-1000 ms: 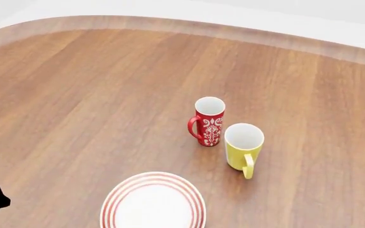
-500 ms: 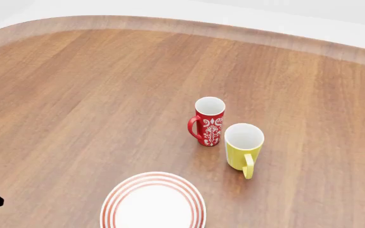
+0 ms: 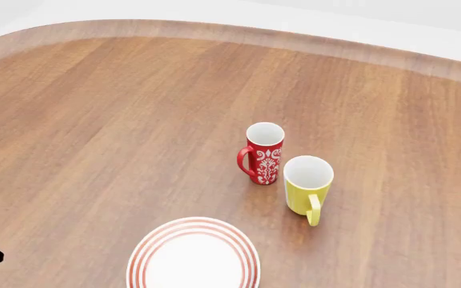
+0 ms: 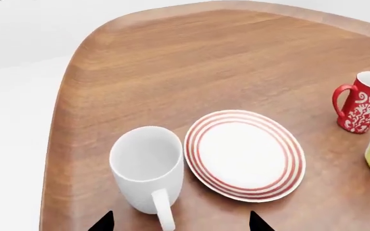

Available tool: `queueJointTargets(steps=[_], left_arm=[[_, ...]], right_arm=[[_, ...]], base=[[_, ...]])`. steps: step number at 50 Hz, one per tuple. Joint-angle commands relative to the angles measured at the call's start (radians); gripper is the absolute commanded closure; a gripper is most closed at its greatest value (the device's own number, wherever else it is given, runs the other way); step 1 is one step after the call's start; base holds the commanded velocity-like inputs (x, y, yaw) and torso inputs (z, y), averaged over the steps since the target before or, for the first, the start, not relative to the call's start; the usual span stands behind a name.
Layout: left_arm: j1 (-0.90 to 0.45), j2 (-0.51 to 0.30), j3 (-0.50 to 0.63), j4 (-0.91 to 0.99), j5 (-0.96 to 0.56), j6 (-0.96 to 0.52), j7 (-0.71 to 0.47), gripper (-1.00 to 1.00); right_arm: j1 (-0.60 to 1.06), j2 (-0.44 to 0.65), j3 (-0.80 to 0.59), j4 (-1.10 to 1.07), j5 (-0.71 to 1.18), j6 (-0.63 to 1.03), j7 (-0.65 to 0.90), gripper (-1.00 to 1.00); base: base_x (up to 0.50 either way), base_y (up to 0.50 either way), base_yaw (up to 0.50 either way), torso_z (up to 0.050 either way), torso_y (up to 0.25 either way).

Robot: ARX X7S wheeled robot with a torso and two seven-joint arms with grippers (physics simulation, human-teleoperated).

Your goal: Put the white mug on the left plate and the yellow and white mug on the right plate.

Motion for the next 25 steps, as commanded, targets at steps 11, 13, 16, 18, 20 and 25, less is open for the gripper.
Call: queueJointTargets(steps=[11,13,16,18,20,25], left_arm=[[0.016,-0.005,0.003,0.034,-0.016,-0.006,-0.025,-1.0],[0.014,-0.007,0.0,0.032,-0.018,-0.005,-0.026,-1.0],[0.018,-0.007,-0.001,0.035,-0.02,-0.003,-0.027,-1.0],[0.02,-0.008,0.0,0.036,-0.02,-0.002,-0.028,-1.0],[0.021,-0.01,-0.002,0.038,-0.022,-0.001,-0.029,-1.0],[0.036,-0.007,0.004,0.036,-0.015,0.01,-0.027,-1.0]], right_arm=[[0.248,-0.05,-0.205,0.174,-0.064,0.115,-0.105,-1.0],[0.273,-0.06,-0.217,0.194,-0.071,0.121,-0.112,-1.0],[0.299,-0.072,-0.231,0.211,-0.076,0.129,-0.119,-1.0],[0.32,-0.084,-0.248,0.227,-0.083,0.132,-0.128,-1.0],[0.331,-0.089,-0.259,0.237,-0.091,0.132,-0.133,-1.0],[0.361,-0.107,-0.292,0.255,-0.107,0.139,-0.144,-1.0]], base=[[0.0,0.0,0.0,0.0,0.0],[0.0,0.0,0.0,0.0,0.0],[0.0,0.0,0.0,0.0,0.0],[0.0,0.0,0.0,0.0,0.0],[0.0,0.0,0.0,0.0,0.0],[0.0,0.0,0.0,0.0,0.0]])
